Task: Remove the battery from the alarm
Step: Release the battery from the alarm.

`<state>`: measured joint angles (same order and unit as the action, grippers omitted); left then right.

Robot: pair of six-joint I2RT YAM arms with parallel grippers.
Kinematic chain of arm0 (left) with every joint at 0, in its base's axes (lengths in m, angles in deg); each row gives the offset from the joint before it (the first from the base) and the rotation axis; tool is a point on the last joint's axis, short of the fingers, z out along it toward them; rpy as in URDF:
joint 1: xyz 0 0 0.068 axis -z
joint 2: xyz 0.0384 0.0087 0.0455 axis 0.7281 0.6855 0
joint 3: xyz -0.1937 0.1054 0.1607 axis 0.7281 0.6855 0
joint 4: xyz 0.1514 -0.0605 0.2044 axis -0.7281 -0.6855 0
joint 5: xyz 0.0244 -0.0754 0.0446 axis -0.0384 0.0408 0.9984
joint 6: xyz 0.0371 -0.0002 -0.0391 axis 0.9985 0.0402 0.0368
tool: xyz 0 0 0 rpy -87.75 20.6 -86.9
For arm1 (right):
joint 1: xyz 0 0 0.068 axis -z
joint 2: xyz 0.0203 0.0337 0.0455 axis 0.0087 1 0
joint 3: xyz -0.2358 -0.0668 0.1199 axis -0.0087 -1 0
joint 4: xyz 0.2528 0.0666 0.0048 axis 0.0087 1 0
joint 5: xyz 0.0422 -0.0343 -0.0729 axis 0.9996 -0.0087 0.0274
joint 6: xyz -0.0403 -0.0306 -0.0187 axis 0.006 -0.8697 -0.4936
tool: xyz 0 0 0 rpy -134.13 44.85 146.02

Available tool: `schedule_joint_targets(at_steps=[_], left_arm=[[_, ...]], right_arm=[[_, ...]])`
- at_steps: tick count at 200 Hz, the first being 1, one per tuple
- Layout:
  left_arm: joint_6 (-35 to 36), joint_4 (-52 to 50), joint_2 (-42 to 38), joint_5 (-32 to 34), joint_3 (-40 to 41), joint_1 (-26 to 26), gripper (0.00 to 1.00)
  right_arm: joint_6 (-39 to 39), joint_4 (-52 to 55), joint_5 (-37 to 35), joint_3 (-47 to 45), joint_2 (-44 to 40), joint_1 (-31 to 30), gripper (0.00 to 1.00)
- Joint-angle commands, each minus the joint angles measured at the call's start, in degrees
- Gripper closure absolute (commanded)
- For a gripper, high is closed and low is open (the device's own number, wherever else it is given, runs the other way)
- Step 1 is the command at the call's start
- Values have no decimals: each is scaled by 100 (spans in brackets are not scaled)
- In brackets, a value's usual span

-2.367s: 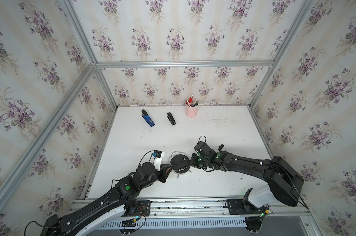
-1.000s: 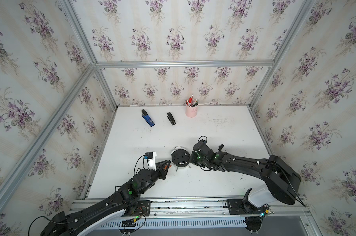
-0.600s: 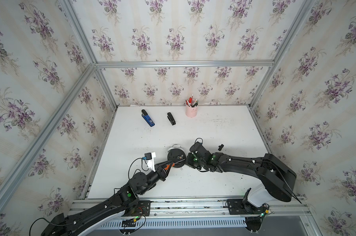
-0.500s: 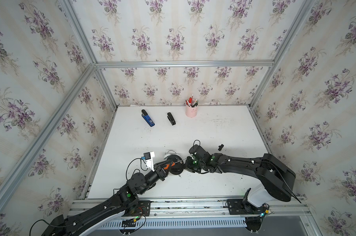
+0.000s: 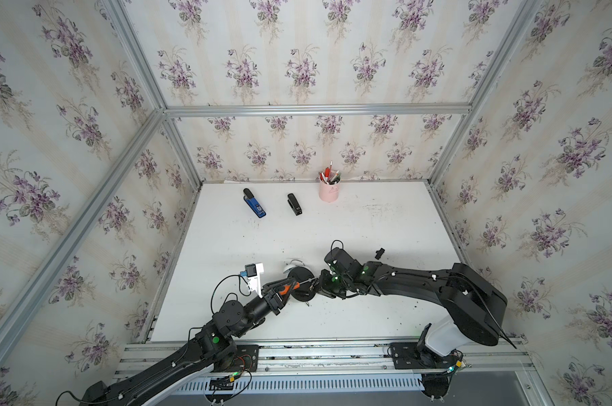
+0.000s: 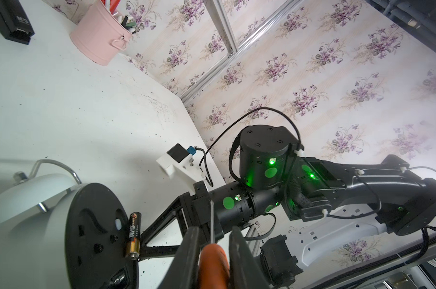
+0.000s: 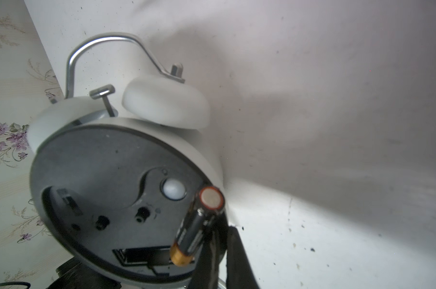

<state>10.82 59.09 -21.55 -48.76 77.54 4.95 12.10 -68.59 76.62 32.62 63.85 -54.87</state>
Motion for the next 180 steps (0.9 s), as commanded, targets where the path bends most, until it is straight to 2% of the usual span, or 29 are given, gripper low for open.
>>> schedule_joint_targets(at_steps=[1,71,86,147,160,180], left_arm=[[-111,-865,-284,322,-4,-31,100],[-221,-2289,-1577,724,14,-158,100],[-198,-2256,-1517,750,4,-192,100],[-179,-2474,-1489,685,-183,-376,100],[-177,-2525,-1498,680,-213,-402,100],[-196,-2693,-1537,704,-330,-449,100]], right_arm=[[-151,672,-180,137,45,1,94],[-248,975,-317,467,94,12,79],[-250,1022,-350,536,82,24,76],[-335,1331,-581,661,-204,137,73],[-428,1382,-672,776,-314,137,68],[-663,1313,-443,1072,-303,129,59]])
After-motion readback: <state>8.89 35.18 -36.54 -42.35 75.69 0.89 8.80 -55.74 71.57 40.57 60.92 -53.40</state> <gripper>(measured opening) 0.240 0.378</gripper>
